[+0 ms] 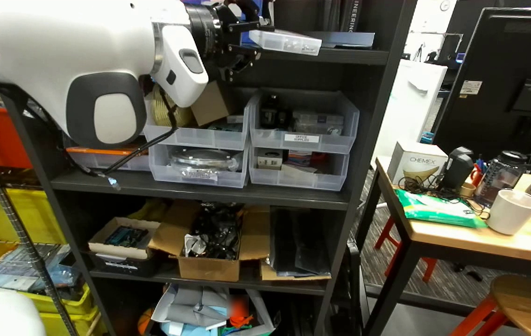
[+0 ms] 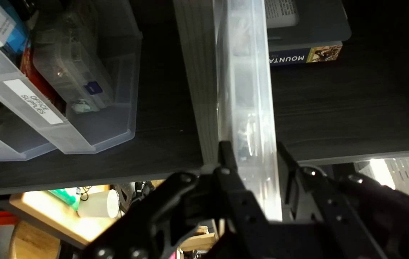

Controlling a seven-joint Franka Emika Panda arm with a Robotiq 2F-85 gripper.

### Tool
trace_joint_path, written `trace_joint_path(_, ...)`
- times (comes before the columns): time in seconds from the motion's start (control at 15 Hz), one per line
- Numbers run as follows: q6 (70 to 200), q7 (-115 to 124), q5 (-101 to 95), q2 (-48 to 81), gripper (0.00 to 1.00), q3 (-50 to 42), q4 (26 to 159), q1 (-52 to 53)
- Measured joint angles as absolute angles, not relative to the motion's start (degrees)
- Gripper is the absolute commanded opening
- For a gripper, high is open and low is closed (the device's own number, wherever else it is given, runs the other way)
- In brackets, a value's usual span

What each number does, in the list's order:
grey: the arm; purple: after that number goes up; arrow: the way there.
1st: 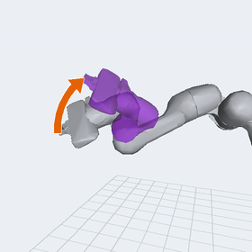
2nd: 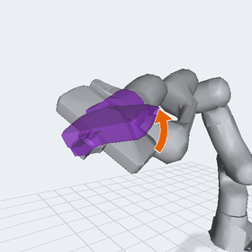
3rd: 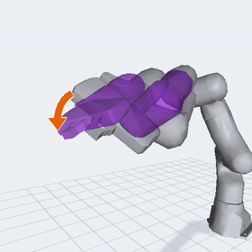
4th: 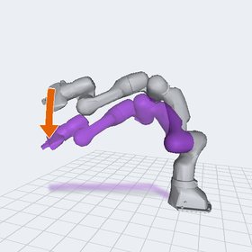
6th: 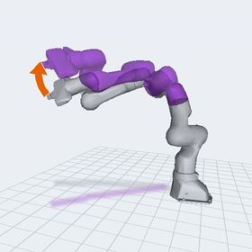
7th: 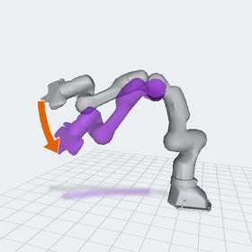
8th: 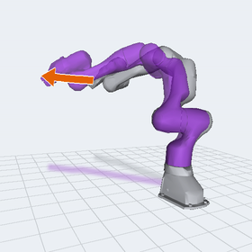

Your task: Put the white item on the stool

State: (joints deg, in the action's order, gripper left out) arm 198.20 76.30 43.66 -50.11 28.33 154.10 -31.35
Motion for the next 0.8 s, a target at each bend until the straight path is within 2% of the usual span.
trace_joint_path(0.8,198.2,87.0,46.2,-55.2,0.07,33.2,159.2,-40.9)
